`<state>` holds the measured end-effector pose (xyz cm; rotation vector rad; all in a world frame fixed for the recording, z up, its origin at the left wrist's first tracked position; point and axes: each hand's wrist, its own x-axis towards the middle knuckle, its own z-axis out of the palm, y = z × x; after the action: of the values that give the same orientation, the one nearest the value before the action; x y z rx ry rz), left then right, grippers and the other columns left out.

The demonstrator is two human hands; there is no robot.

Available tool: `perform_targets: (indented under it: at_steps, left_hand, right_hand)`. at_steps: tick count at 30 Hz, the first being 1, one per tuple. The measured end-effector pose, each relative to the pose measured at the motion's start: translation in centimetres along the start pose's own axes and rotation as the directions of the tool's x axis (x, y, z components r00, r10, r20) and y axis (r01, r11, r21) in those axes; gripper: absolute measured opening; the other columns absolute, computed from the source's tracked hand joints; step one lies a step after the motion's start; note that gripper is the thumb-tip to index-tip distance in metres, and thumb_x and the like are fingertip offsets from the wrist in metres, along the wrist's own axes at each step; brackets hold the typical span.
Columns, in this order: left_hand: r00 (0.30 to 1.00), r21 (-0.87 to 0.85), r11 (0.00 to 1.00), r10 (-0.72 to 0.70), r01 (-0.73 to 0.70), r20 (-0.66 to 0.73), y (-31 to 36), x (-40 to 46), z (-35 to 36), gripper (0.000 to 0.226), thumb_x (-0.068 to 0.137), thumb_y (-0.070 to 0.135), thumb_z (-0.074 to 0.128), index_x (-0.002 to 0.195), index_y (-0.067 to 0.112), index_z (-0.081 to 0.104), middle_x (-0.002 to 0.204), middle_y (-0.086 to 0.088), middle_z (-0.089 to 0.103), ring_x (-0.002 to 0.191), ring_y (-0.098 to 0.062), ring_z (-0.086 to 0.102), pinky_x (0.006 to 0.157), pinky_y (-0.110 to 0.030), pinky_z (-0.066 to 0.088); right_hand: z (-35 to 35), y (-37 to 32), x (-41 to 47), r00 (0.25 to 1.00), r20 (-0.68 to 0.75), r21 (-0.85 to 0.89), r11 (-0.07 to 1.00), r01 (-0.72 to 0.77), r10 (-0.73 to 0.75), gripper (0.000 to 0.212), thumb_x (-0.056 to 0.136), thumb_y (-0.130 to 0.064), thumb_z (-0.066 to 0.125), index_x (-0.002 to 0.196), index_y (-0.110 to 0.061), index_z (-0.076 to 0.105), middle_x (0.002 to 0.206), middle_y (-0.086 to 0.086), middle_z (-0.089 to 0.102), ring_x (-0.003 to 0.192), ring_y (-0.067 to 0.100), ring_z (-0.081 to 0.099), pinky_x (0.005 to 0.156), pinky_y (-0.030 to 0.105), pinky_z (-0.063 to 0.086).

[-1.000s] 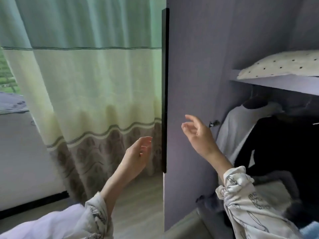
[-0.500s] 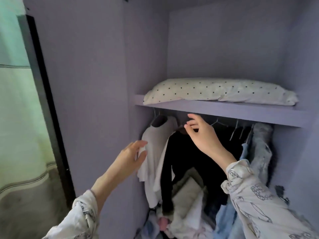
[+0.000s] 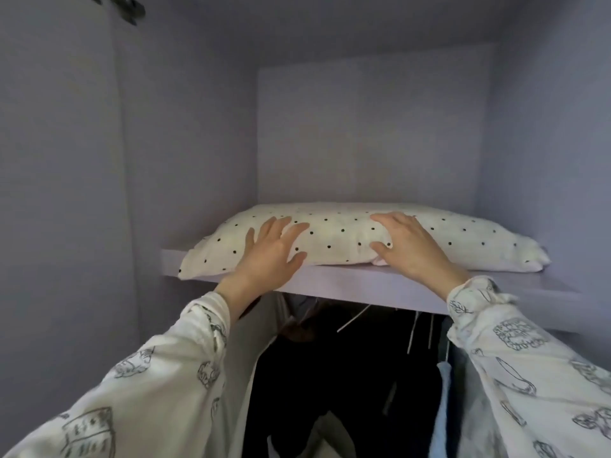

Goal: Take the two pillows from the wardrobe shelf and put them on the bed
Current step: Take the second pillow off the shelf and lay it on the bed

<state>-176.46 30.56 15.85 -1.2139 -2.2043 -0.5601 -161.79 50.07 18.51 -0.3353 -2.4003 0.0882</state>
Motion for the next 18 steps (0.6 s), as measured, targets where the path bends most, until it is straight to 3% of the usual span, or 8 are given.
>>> perform_targets:
  at_steps: [5,9,11,14,18]
  left_hand:
    - [0.988,0.097,0.995,-0.023,0.008,0.155,-1.0,7.5,3.9,0.073,0.084,0.056,0.052,0.144,0.041,0.013,0.156,-0.002,0.013,0.143,-0.026,0.006,0.109,-0.065,0.000]
    - [0.988,0.249,0.969,-0.030,-0.008,0.151,-1.9,10.6,5.3,0.089,0.074,0.063,0.059,0.143,0.043,0.006,0.150,-0.002,0.025,0.136,-0.027,0.024,0.106,-0.067,0.012]
    - [0.984,0.265,0.964,-0.023,-0.025,0.175,-2.3,11.6,5.5,0.094,0.072,0.064,0.060,0.144,0.041,0.005,0.146,-0.001,0.031,0.132,-0.027,0.031,0.105,-0.064,0.018]
    - [0.985,0.278,0.958,0.019,-0.067,0.171,-2.9,12.2,5.7,0.087,0.074,0.060,0.059,0.144,0.038,0.011,0.141,0.000,0.040,0.127,-0.026,0.039,0.102,-0.055,0.029]
    - [0.993,0.289,0.953,0.073,-0.096,0.090,-2.7,12.2,6.1,0.070,0.080,0.049,0.055,0.141,0.035,0.025,0.131,-0.002,0.050,0.117,-0.026,0.050,0.096,-0.046,0.036]
  right_hand:
    - [1.3,5.4,4.7,0.977,0.201,-0.284,0.959,-0.010,0.070,0.078,0.081,-0.049,0.062,0.146,-0.028,0.023,0.156,0.002,0.022,0.144,0.023,0.015,0.115,0.048,0.012]
    - [2.4,7.5,7.5,0.971,0.224,-0.372,0.928,0.003,0.086,0.093,0.077,-0.053,0.064,0.148,-0.027,0.011,0.158,0.000,0.016,0.145,0.023,0.012,0.116,0.051,0.011]
    - [3.0,7.7,8.6,0.977,0.205,-0.394,0.919,0.022,0.065,0.085,0.079,-0.050,0.062,0.147,-0.024,0.017,0.154,0.001,0.026,0.141,0.023,0.021,0.114,0.051,0.017]
    - [3.9,7.4,9.5,0.991,0.132,-0.471,0.877,0.096,-0.037,0.053,0.084,-0.039,0.056,0.131,-0.019,0.043,0.134,0.005,0.052,0.120,0.027,0.049,0.099,0.042,0.037]
    - [4.3,7.2,9.2,0.993,0.045,-0.494,0.861,0.121,-0.113,0.030,0.087,-0.026,0.050,0.114,-0.015,0.054,0.115,0.005,0.061,0.102,0.028,0.058,0.081,0.036,0.042]
